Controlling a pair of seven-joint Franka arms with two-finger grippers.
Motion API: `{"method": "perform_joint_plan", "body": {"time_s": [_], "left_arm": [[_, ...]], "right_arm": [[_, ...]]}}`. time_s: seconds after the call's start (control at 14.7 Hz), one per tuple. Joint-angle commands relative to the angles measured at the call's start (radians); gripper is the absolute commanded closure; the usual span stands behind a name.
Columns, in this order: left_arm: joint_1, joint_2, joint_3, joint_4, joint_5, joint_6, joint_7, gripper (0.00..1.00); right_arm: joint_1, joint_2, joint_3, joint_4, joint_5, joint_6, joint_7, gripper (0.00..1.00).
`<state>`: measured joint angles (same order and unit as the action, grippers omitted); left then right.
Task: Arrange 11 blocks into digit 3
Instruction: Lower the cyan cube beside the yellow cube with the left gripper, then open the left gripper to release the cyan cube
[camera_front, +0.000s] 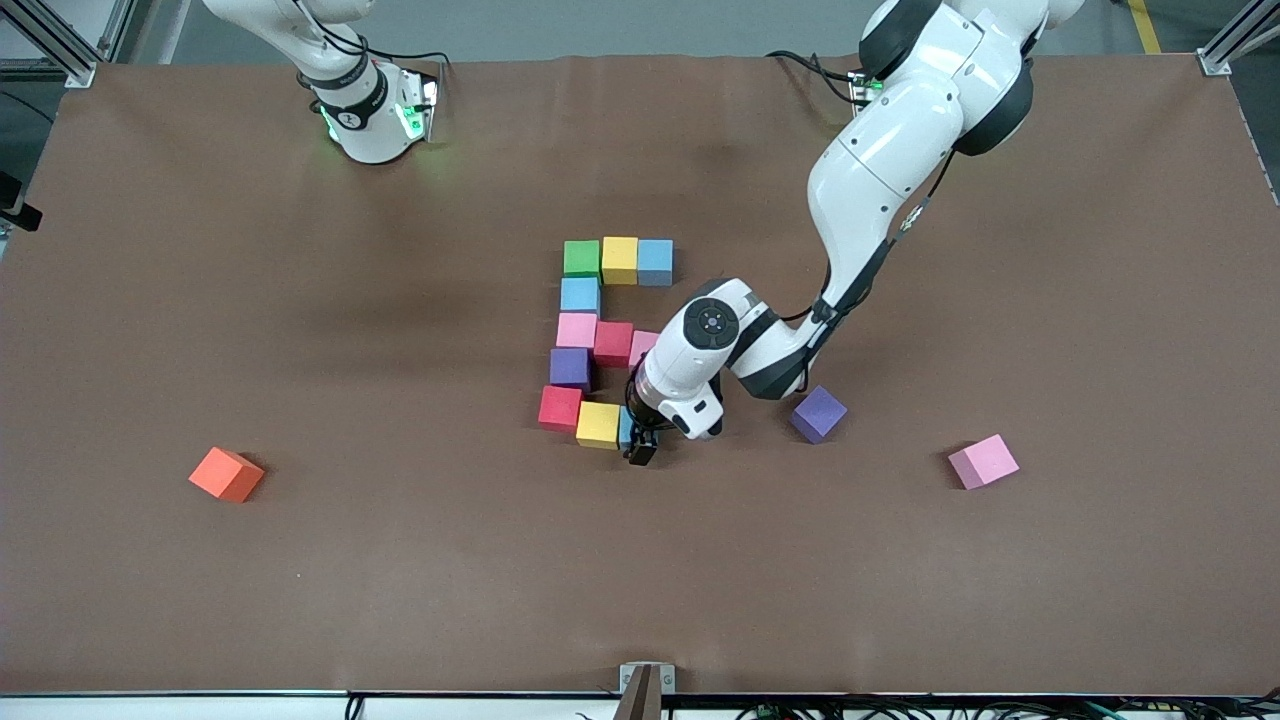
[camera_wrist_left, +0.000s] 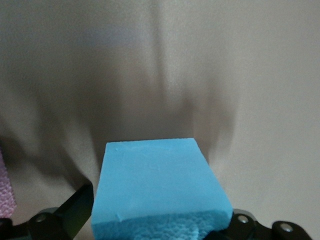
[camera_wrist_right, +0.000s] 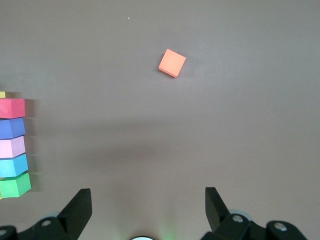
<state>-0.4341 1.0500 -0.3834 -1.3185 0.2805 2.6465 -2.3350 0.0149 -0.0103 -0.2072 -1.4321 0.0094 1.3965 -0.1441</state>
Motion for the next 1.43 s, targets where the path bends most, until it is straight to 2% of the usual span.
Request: {"method": "perform_joint_plan", "body": {"time_s": [0.0,0.54,0.75,1.36], "left_arm": [[-0.003,0.004,0.006,0.002,-0.021,0.003,0.019,0.00],[0.018,-0.062,-0.006,-0.004,-0.038,-0.013,0.017,0.00],[0.028,-0.090,-0.022,-0.004,-0.047,-0.048,0.017,0.00],[0.176,-0.182,-0.175,-0.010,-0.037,-0.183,0.017,0.00]], "right_arm": [[-0.003,0.000,0.014,0.012,-0.009,-0.011,0.003,0.00],[0.088,0.000,0.020,-0.001,-0.006,-0.054,0.012,0.00],[0.103,-0.002,0.020,-0.044,-0.006,-0.042,0.012,0.00],[0.117,-0.026,0.020,-0.211,-0.009,0.143,0.003,0.00]]}}
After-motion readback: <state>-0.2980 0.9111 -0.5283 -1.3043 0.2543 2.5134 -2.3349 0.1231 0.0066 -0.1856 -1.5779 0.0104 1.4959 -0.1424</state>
